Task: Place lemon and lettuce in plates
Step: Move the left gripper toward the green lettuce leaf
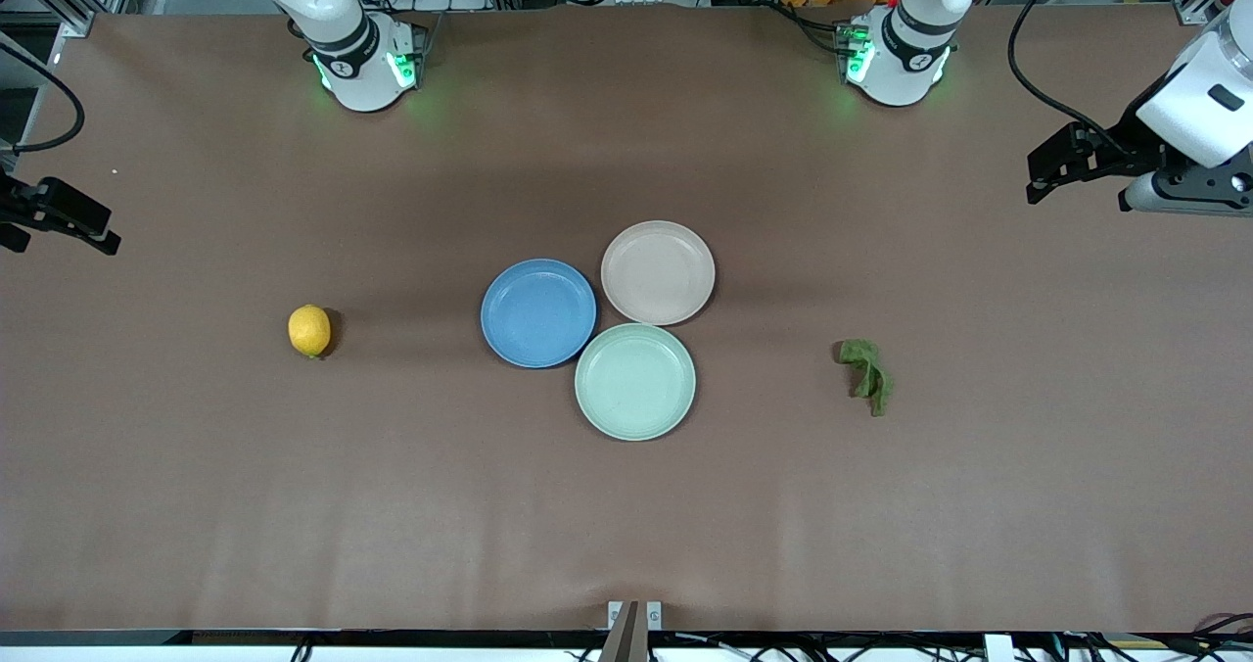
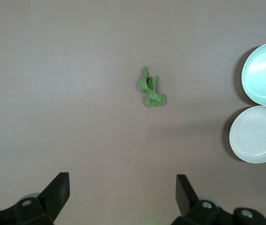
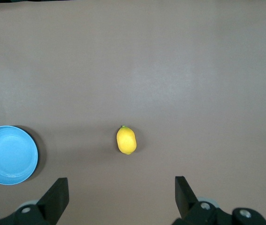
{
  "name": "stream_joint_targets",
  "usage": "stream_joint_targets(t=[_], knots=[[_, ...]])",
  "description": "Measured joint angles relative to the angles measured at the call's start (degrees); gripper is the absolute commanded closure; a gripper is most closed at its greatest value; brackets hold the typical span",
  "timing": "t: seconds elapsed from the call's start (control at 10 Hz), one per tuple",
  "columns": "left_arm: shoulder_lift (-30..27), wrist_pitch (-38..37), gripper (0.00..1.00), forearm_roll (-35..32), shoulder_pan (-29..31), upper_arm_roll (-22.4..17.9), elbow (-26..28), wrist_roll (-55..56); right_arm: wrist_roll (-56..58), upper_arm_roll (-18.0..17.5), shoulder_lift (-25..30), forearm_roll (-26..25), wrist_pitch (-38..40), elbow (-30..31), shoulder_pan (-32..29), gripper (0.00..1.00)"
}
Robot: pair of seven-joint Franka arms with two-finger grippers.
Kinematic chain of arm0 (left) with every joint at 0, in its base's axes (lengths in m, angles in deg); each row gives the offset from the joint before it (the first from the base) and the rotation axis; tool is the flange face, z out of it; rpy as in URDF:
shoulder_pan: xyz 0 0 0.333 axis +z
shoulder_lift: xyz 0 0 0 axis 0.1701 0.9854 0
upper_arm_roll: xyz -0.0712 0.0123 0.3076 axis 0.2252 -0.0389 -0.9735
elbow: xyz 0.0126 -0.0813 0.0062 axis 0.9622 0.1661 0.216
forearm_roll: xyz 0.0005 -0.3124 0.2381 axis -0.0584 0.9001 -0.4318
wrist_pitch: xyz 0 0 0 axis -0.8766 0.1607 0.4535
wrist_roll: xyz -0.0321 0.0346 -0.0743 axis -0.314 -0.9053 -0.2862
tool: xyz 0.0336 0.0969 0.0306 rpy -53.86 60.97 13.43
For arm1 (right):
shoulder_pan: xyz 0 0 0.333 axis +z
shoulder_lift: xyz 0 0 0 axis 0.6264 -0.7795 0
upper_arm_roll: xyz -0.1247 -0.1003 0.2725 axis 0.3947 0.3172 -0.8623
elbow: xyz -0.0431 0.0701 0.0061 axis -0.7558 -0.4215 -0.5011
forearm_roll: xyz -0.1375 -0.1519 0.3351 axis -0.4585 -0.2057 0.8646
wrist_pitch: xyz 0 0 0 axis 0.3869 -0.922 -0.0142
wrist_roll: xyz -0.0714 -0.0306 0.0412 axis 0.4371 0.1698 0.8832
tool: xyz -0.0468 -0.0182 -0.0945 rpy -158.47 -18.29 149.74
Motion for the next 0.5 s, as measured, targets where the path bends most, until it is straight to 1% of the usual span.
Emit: stream_joint_targets(t=[0.5], knots=[[0.43, -0.07, 0.0, 0.0, -0.2, 0.08, 0.0, 0.0, 0.0, 0.0, 0.0, 0.0, 0.01, 0.0, 0.0, 0.0]])
